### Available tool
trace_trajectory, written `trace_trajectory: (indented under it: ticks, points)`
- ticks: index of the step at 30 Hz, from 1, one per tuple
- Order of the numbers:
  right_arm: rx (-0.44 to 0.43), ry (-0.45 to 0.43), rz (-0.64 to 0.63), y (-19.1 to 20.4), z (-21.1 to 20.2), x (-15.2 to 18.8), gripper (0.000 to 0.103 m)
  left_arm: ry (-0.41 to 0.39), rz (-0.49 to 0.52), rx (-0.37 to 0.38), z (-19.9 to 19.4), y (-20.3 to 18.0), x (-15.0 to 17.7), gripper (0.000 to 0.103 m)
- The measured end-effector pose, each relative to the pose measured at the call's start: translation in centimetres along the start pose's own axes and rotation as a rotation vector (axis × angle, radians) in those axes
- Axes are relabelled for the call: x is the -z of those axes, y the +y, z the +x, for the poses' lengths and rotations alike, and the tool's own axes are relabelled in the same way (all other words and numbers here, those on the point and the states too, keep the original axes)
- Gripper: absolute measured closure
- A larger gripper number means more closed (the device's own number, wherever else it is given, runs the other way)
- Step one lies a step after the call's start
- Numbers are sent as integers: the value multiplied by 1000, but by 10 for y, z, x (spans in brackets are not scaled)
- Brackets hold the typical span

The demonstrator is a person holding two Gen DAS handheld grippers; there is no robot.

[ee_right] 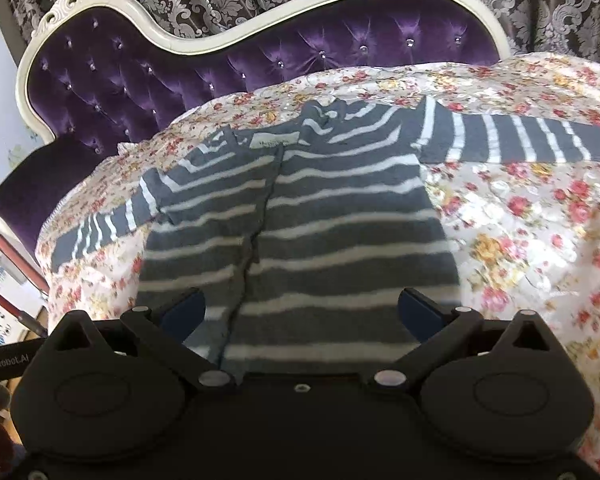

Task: Fold small clothes
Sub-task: 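Move the left tool to the cuff of the sleeve nearest it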

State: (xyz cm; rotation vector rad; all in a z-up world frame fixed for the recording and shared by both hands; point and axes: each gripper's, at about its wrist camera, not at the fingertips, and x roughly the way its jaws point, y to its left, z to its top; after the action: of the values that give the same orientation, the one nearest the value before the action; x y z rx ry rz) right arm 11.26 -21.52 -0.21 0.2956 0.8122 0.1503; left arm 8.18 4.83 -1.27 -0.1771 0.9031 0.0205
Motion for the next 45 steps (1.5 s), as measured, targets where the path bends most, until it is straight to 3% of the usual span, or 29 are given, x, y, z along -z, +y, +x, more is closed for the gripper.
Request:
trace_trajectory:
  ticks: [12,20,25,32,40,45]
  points:
    - [-61,-24,21,-4,26,-45,1,-73,-58,4,7,19,-48,28]
    - [-189,-27,11,-13,52,-62,1,-48,-188,126,27,45,-56,28]
    - [-209,-87,1,-15,65,-72,1,-71,-197,129,38,57,-61,27]
    - [-238,-192,8,-19,79,-87,1,-79,-193,119,53,68,-67,14]
    - [-324,-137,-19,-29,101,-82,1,-129,-205,108,63,91,-72,8]
    - [-320,-133,-51,-33,102,-75,1,-142,-230,86,72,113,-68,8]
